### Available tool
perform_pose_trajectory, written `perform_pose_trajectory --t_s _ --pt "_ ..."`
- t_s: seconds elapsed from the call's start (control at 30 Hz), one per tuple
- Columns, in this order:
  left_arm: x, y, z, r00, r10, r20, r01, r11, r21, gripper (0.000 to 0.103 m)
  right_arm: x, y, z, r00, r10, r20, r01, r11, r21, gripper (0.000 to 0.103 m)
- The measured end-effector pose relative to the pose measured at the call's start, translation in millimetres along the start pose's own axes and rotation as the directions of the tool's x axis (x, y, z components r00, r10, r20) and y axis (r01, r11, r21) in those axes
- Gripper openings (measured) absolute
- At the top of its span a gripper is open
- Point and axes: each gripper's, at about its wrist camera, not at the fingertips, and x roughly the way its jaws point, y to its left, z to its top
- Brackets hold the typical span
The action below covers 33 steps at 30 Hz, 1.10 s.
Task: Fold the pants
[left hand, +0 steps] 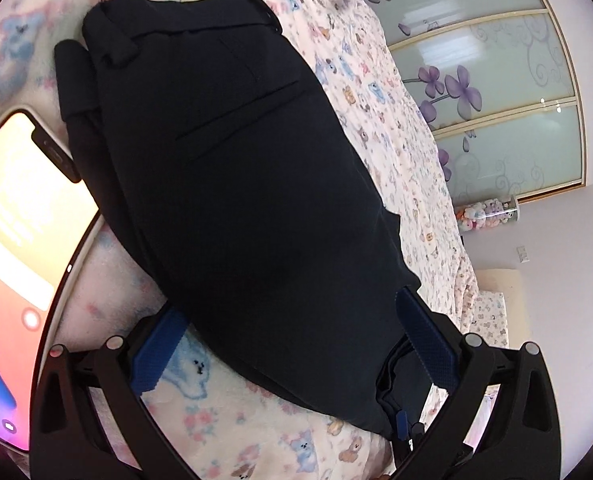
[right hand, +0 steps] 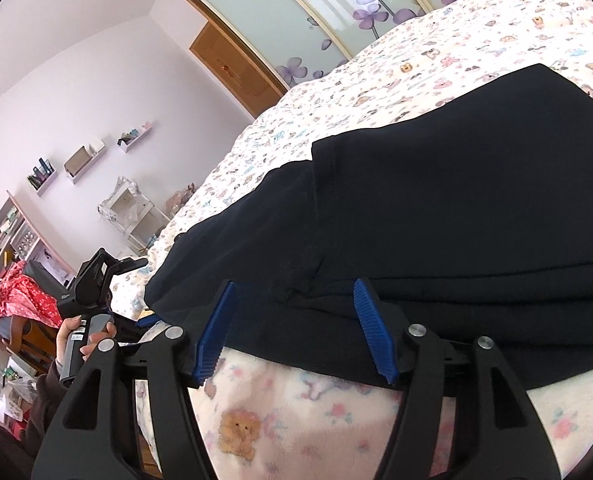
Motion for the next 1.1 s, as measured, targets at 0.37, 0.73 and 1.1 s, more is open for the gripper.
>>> perform_pose_trajectory --t_s 0.37,0.73,1.1 --pt "5.8 -23.9 15.1 0.989 0.112 0.097 -0.123 0.986 0.115 0.084 0.0 -0.2 -2.1 1.000 0.022 0.005 -0.022 1.000 0.004 0.065" --pt "9.9 -4.1 37.9 0.984 0.167 0.067 -0.159 0.981 -0.113 0.037 -1.1 0.3 -2.6 0.998 0.055 0.020 -0.056 0.998 0.012 0.068" --pt "-7.6 -89.8 13.6 0.913 0.304 0.273 -0.375 0.889 0.263 0.017 -3.2 0.2 -2.2 0.996 0.083 0.044 -0.084 0.996 0.029 0.071"
